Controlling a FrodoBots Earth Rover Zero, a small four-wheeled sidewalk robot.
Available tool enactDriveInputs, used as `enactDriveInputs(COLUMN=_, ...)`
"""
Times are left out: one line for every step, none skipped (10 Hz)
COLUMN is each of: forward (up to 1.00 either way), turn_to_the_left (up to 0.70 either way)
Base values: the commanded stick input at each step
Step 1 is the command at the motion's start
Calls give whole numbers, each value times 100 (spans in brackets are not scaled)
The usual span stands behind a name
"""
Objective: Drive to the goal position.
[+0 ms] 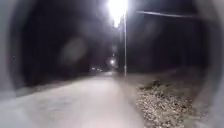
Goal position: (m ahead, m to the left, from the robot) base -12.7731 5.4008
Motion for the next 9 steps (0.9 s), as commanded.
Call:
enactDriveInputs(forward=70, turn_to_the_left=35)
enactDriveInputs(forward=70, turn_to_the_left=11)
enactDriveInputs(forward=70, turn_to_the_left=0)
enactDriveInputs(forward=70, turn_to_the_left=0)
enactDriveInputs(forward=70, turn_to_the_left=0)
enactDriveInputs(forward=70, turn_to_the_left=0)
enactDriveInputs(forward=70, turn_to_the_left=0)
enactDriveInputs(forward=70, turn_to_the_left=0)
enactDriveInputs(forward=52, turn_to_the_left=0)
